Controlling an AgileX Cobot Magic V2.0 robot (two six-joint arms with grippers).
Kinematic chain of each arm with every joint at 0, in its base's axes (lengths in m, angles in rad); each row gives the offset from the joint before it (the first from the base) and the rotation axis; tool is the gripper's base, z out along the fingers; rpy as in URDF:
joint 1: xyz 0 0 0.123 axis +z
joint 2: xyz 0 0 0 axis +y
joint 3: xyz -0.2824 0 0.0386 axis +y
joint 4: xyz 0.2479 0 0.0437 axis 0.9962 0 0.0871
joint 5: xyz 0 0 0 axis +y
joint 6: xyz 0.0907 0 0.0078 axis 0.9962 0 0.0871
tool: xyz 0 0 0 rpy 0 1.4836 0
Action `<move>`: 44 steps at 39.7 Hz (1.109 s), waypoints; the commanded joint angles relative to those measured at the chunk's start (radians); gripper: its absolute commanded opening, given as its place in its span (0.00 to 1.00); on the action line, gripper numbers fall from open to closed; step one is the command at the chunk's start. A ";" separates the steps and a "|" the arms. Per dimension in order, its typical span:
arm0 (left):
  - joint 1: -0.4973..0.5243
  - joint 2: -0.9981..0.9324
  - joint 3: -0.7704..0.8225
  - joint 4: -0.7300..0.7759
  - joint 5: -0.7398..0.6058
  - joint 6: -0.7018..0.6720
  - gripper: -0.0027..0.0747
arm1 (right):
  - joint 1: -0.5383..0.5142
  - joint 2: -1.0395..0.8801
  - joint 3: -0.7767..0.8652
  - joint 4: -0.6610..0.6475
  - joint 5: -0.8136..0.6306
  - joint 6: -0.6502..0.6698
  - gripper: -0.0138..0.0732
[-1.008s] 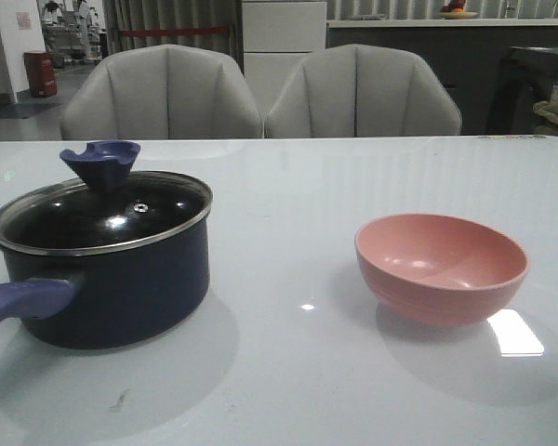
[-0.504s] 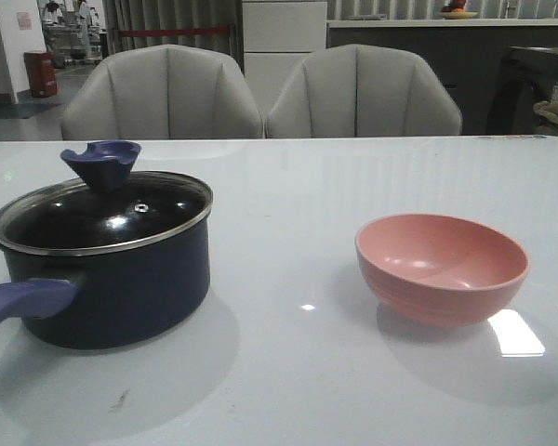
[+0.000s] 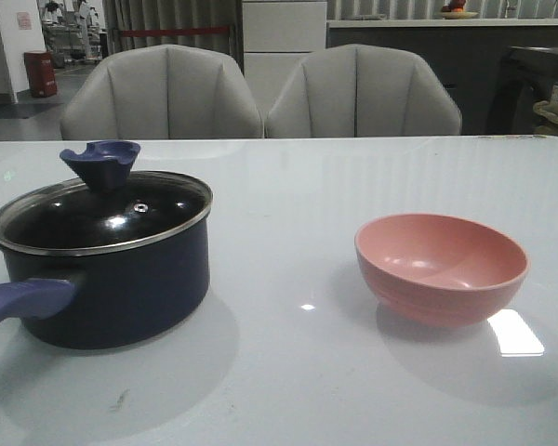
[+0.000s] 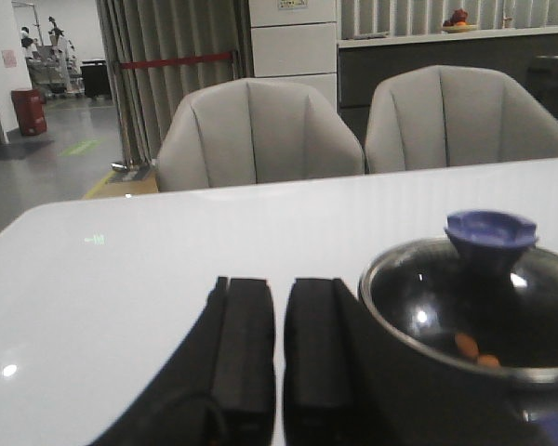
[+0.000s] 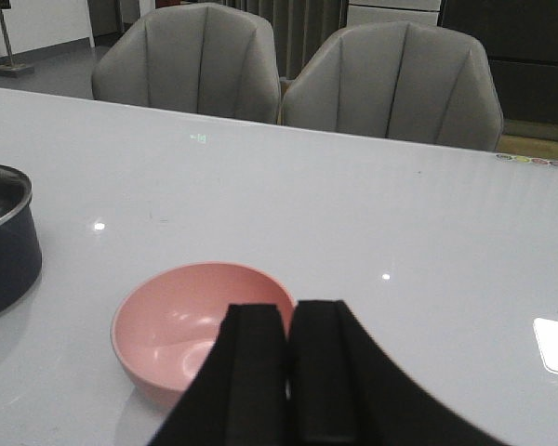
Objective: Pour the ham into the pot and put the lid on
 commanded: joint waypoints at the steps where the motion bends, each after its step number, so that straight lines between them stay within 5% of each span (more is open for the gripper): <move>1: 0.014 -0.020 0.029 -0.019 -0.092 -0.012 0.19 | 0.000 0.008 -0.028 -0.003 -0.082 -0.008 0.33; 44: 0.023 -0.020 0.030 -0.043 -0.101 -0.107 0.19 | 0.000 0.008 -0.028 -0.003 -0.082 -0.008 0.33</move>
